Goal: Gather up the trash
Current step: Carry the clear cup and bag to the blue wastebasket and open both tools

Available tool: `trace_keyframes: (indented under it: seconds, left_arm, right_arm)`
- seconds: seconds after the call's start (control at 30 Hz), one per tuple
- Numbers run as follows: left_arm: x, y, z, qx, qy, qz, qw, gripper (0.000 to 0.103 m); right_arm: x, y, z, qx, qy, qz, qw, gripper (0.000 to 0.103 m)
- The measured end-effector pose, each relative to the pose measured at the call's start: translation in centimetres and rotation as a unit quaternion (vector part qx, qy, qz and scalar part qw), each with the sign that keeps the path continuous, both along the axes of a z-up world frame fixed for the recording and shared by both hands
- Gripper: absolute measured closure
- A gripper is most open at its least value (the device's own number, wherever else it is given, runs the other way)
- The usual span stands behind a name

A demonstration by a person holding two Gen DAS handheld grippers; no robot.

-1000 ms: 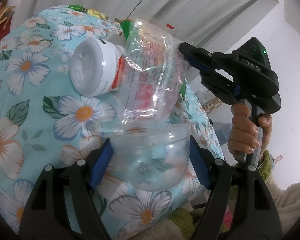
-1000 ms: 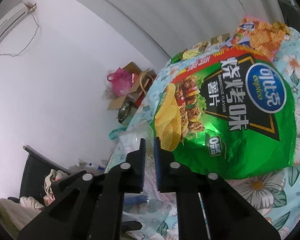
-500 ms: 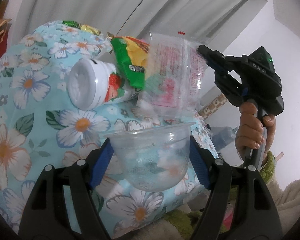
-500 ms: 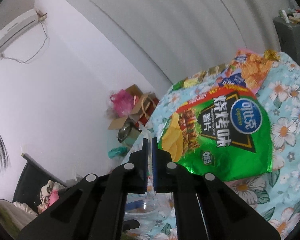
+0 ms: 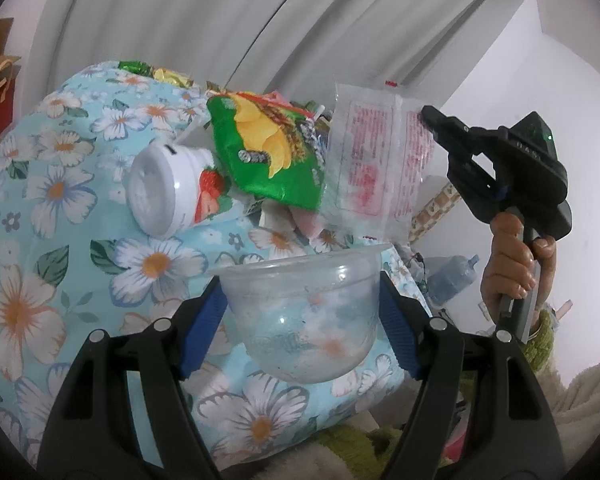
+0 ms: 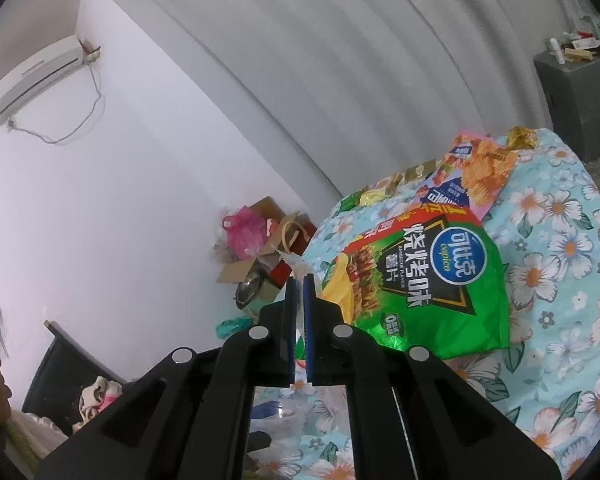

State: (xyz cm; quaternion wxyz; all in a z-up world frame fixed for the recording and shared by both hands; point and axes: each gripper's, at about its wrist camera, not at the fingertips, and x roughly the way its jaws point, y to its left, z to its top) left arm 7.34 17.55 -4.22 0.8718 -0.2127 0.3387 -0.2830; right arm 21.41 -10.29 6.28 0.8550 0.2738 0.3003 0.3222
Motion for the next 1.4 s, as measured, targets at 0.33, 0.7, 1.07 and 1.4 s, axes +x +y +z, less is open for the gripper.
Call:
trace_keyframes:
  seconds: [0.33, 0.7, 1.07, 1.4]
  left_arm:
    - [-0.3, -1.7, 2.9, 0.010, -0.036, -0.014, 0.9992, 0.034]
    - [1.5, -6.8, 6.5, 0.020, -0.066, -0.065, 0.9955, 0.034]
    - [3.7, -18.1, 8.8, 0.020, -0.080, -0.189, 0.9785, 0.034]
    - [5.2, -34.5, 8.1, 0.052, -0.038, -0.322, 0.9445, 0.033]
  right_arm:
    - [-2.7, -3.8, 1.8, 0.016, -0.019, -0.032, 0.999, 0.100]
    - [-7.5, -10.6, 3.0, 0.035, -0.054, -0.092, 0.994, 0.100]
    - [-15.5, -21.2, 0.8, 0.056, -0.043, -0.232, 0.970, 0.100]
    - [-24.2, -32.1, -4.7, 0.088, -0.004, -0.402, 0.912, 0.100]
